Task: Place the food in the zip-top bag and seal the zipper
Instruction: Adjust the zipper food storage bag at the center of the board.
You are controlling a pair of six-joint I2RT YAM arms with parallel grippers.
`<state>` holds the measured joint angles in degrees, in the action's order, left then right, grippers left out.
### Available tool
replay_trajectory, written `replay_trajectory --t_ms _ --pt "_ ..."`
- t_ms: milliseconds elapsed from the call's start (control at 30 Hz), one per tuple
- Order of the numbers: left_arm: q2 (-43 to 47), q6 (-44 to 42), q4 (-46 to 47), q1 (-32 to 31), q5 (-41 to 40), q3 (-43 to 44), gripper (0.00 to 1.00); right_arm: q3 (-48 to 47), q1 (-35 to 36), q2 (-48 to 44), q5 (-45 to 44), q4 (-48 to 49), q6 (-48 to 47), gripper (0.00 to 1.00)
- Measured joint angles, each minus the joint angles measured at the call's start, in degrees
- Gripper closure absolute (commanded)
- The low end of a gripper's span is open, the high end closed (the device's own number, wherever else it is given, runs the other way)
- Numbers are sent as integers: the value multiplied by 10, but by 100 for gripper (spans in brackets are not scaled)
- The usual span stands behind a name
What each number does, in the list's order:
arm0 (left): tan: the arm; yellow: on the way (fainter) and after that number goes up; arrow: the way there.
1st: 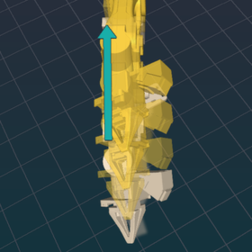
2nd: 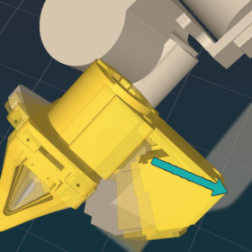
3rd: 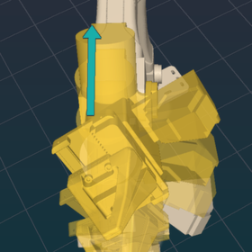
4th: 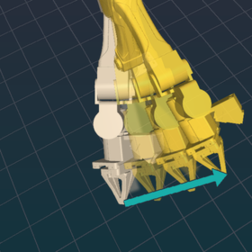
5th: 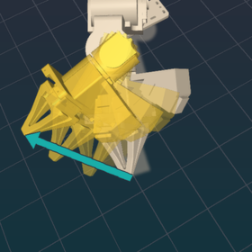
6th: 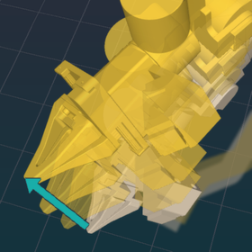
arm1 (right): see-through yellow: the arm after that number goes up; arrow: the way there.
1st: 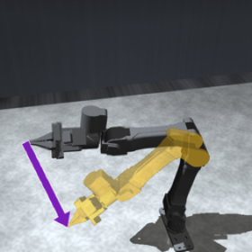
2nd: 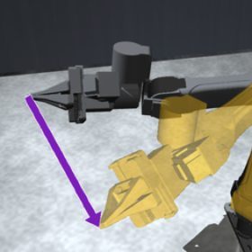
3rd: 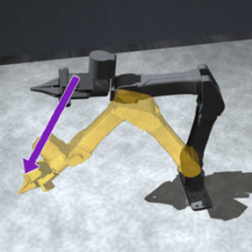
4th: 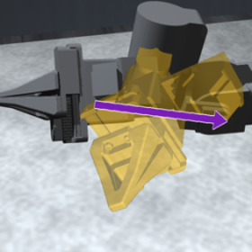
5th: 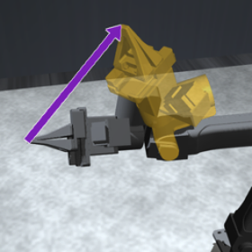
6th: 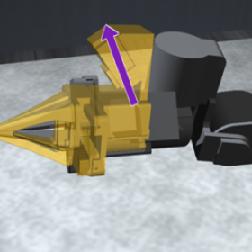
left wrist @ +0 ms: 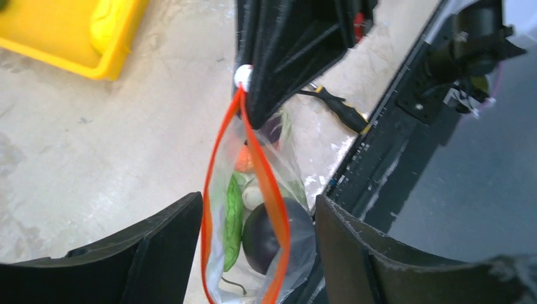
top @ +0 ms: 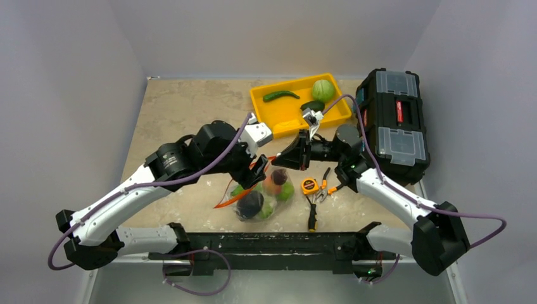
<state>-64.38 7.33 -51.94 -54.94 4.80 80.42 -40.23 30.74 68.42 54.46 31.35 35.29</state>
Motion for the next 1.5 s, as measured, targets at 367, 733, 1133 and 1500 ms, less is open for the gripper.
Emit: replay_trajectory --t_ms 367,733,1133,1500 --pt "-36 38 -28 -165 -297 22 34 -17 0 -23 -91 -113 26 100" --pt "-246 271 -276 -307 -617 118 46 -33 0 -58 -153 -189 37 100" --pt "-249 344 -322 -290 -670 78 62 -35 0 -68 -160 -200 37 100" --pt "-202 232 -231 -261 -621 35 46 -35 0 -72 -160 -199 38 100"
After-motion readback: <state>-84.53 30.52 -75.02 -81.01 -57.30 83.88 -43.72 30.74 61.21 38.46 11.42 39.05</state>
